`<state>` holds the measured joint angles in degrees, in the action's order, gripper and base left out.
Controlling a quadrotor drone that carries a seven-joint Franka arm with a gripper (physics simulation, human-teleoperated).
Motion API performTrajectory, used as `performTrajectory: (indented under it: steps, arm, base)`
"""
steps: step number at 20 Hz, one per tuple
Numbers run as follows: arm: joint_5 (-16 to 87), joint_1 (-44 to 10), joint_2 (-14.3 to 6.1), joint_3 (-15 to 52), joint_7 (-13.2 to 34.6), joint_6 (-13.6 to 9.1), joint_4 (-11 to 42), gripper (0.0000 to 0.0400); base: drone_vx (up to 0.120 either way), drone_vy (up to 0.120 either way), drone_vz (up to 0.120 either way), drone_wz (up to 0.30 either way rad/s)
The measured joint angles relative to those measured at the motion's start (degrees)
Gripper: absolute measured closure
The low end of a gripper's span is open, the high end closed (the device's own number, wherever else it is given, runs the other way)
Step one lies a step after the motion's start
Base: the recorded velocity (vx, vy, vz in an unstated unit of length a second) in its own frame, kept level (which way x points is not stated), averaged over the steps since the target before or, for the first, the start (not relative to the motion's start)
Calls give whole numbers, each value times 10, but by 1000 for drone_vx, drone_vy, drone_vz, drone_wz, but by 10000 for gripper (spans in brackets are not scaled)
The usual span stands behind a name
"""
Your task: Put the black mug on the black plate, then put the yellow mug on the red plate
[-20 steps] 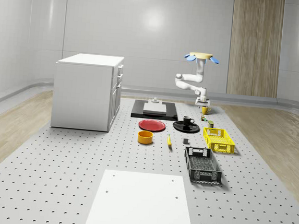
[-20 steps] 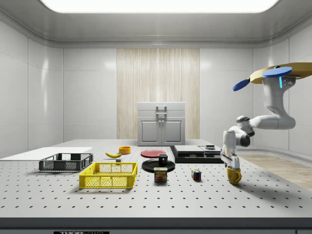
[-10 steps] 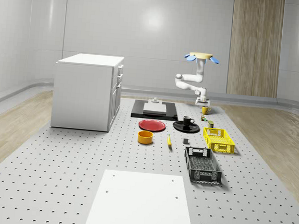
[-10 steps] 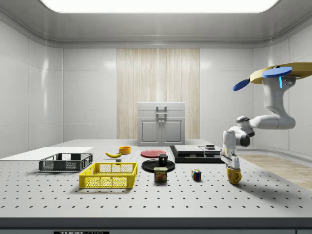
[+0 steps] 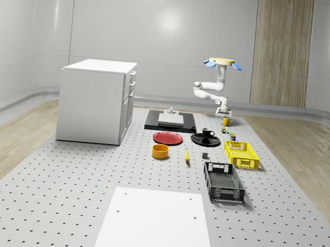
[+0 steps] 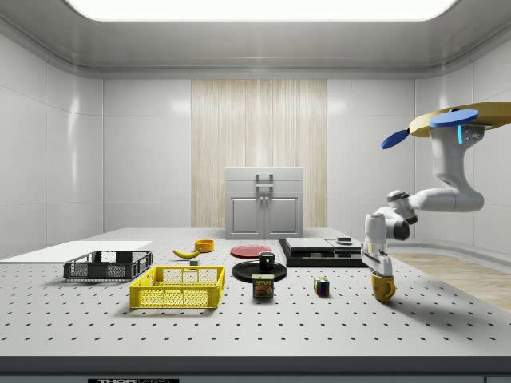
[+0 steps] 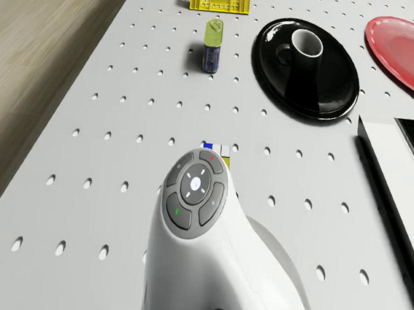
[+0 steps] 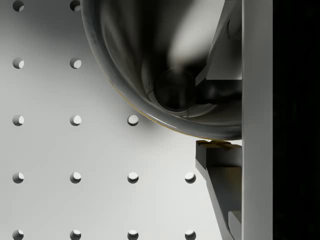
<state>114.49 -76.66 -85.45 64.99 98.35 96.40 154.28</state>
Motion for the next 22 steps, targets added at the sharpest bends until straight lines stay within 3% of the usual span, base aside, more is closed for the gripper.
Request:
performTrajectory:
  steps: [9, 22]
  arm:
    - [-23, 7, 0, 26, -1, -15, 12, 300]
    - [-70, 15, -5, 76, 1, -35, 30, 300]
  base:
    - [0, 0, 4, 0]
    - [0, 0, 120, 0]
